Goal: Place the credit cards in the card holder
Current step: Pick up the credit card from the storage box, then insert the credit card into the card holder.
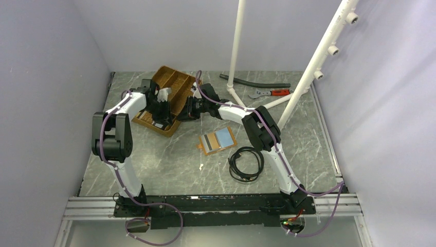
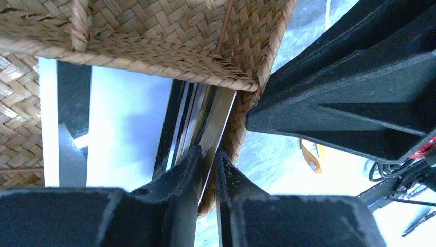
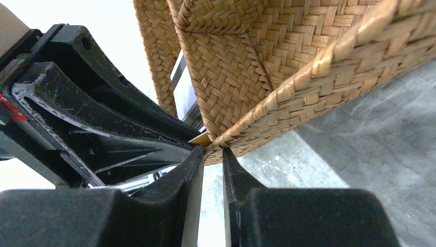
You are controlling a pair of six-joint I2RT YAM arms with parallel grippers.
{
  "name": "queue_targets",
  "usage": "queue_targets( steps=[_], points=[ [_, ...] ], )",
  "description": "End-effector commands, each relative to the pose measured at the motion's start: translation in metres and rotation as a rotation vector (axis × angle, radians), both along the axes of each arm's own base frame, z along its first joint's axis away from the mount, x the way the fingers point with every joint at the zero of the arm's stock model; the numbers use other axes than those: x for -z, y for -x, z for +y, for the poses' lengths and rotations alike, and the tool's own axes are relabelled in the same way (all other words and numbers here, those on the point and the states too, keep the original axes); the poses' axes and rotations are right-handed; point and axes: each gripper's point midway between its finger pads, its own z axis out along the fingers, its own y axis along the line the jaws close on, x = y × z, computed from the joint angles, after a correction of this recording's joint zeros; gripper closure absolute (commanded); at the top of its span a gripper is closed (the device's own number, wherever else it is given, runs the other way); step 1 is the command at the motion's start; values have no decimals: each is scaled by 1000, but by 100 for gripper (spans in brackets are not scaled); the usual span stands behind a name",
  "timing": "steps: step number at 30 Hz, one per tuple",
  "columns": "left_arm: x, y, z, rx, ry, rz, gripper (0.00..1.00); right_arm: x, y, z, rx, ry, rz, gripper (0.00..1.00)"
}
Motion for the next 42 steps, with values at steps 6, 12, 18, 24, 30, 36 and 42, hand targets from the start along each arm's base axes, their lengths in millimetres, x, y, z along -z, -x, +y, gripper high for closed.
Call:
queue_targets(
  steps=[6, 12, 18, 24, 30, 36, 42],
  points=[
    [2, 31, -19, -4, 99, 134, 76, -5, -1, -1, 12, 17, -39, 83],
    [-9, 20, 3, -78, -37, 95, 100, -7, -1, -2, 9, 17, -46, 84],
    [-84, 12, 17, -154, -94, -87, 100, -13, -6, -14, 5, 98, -112, 81],
    [-147, 25, -10, -173, 100, -216, 100, -39, -10, -58, 2, 346, -285, 63],
    [-158, 44, -82, -155, 430, -192, 100, -16, 16, -156, 5, 499, -242, 51],
    [-117, 52, -156, -191, 588, -128, 100, -2, 43, -220, 6, 524, -229, 73],
    [-71, 55, -204, -209, 597, -27, 100, 27, 54, -237, 37, 568, -207, 100]
  ],
)
